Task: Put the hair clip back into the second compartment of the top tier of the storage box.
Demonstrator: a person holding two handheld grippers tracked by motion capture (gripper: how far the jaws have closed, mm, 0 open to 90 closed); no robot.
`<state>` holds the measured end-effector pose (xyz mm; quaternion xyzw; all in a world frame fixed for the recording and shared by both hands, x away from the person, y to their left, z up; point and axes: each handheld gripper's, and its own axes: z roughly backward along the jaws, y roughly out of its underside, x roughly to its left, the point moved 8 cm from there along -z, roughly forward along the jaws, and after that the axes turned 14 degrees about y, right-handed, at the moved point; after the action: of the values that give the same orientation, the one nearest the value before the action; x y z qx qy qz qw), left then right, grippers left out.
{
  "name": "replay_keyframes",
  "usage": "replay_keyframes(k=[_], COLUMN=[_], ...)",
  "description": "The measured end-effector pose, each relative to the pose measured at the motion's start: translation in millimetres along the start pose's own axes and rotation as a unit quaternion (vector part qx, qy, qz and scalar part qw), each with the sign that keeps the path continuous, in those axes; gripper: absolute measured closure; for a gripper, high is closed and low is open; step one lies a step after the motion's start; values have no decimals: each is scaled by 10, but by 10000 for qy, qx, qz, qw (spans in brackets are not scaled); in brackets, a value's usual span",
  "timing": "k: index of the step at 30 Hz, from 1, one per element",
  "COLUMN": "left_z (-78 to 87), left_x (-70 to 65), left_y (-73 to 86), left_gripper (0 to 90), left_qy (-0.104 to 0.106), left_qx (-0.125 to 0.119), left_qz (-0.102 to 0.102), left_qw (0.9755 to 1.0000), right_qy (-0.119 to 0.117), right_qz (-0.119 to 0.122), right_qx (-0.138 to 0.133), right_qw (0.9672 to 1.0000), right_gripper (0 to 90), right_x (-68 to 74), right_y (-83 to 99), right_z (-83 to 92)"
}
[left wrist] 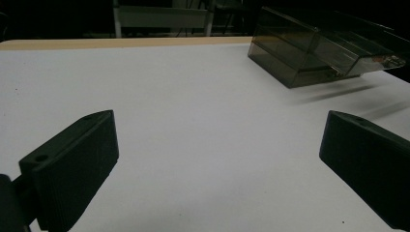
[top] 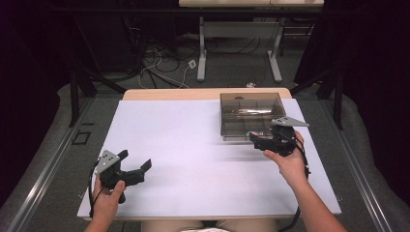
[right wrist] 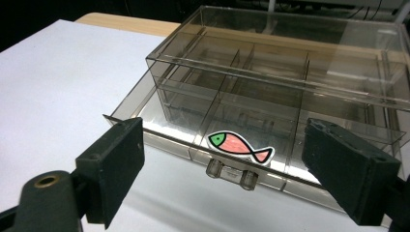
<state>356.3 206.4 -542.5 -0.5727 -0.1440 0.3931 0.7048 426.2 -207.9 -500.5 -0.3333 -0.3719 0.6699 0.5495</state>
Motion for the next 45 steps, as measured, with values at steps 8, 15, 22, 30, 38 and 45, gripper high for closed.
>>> replay_keyframes(k=[8,15,22,30,38,45], left_z=[0,0,1,1,0,-2], left_x=[-3,-4,-6,-7,-11,-14], left_y=[2,4,2,3,5,6], left_gripper=[2,3,2,3,3,3], left_qy=[-10,-8,-7,-7,-5,-12], left_qx=[6,5,2,4,21,25], left_qz=[0,8,-4,-7,-20,-23], left_qw=[10000,10000,10000,10000,10000,10000], right_qy=[-26,-162,-179,-166,-187,-78], right_qz=[27,68,216,170,67,-36], right_qx=[-139,-161,-204,-206,-191,-256], right_qw=[9999,9997,9994,9995,9996,9996], right_gripper=[148,146,126,92,92,92], right_x=[-1,22,69,55,12,-63], right_y=[11,56,134,245,405,528], right_z=[143,236,305,370,410,409])
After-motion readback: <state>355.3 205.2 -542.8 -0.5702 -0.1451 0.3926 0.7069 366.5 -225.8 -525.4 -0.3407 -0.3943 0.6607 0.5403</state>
